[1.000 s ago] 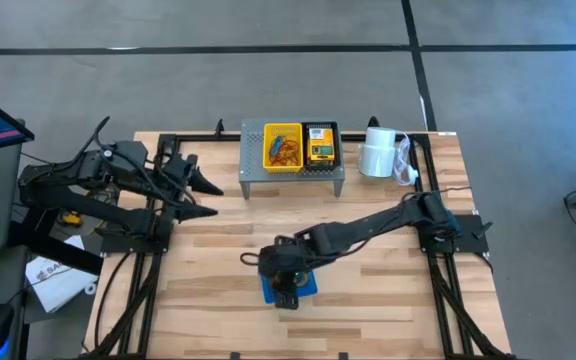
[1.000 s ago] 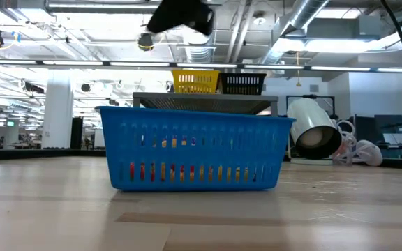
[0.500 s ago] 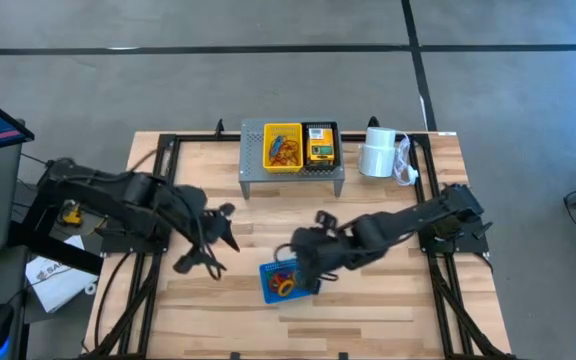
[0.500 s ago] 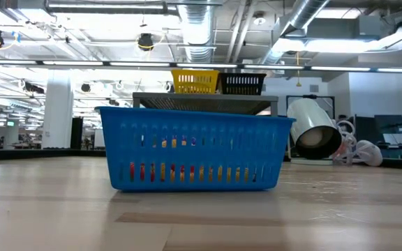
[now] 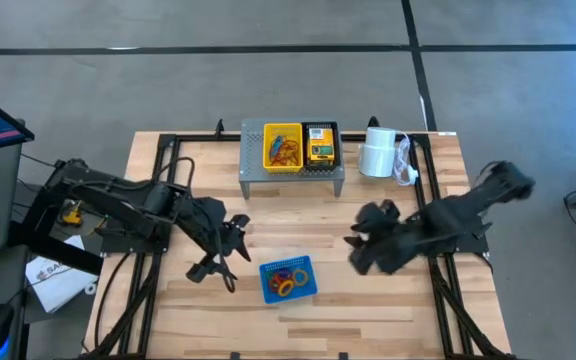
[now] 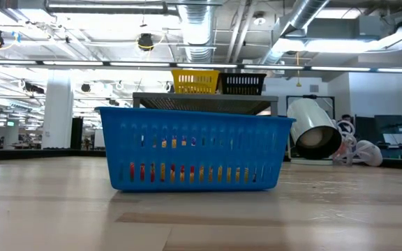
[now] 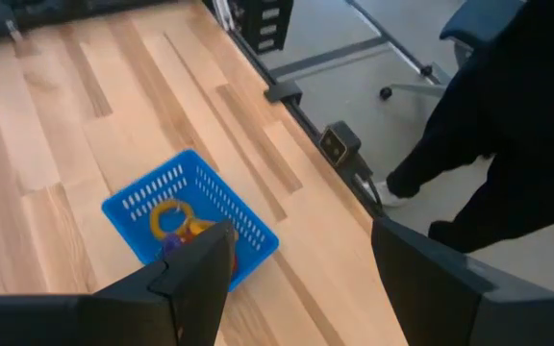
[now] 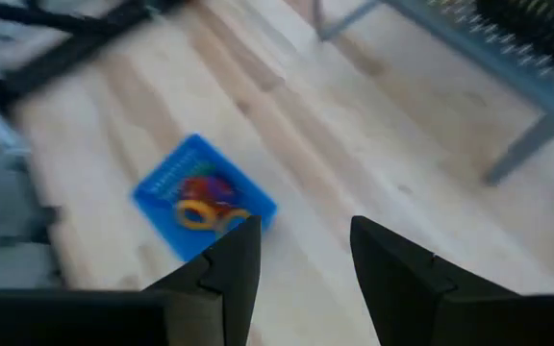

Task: Pick & Place Office Desk Supplies
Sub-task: Put the blue basket on the shelf

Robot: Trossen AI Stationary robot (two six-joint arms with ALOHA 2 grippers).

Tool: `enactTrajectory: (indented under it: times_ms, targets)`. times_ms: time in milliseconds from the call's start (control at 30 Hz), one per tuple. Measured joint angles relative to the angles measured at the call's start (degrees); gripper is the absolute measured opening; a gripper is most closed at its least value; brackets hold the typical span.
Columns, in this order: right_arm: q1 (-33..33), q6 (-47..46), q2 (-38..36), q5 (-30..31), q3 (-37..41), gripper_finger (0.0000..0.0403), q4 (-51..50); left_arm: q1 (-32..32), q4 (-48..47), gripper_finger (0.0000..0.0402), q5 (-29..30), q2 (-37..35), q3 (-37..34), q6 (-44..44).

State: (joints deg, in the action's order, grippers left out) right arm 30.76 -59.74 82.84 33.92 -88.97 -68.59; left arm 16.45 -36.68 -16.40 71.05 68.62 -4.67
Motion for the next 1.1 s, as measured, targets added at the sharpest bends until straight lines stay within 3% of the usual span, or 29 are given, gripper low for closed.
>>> enactTrajectory:
  times_ms: [233,333,533,800,1100]
  targets:
    - [2.3,-0.5,-24.9,-0.2,29.7,0.0158,30.4,0.1,2.8,0.0241,0.1,2.8,0.0,-1.3]
    - [3.1,-0.4,-34.3,-0.9,42.6,0.0158,45.0,0.8,2.8,0.0241,3.1,4.7,0.0,-4.0]
    - [3.0,4.1,-45.0,-7.9,58.4,0.0152,69.0,1.7,2.1,0.0241,9.0,8.2,0.0,-12.2]
    - [0.8,7.6,-51.4,-20.4,63.2,0.0120,68.9,1.6,2.0,0.0241,12.6,13.7,0.0,-18.9]
    - [-1.7,3.9,-59.0,-24.1,69.9,0.0107,67.7,3.7,2.0,0.0241,13.4,18.4,0.0,-33.0]
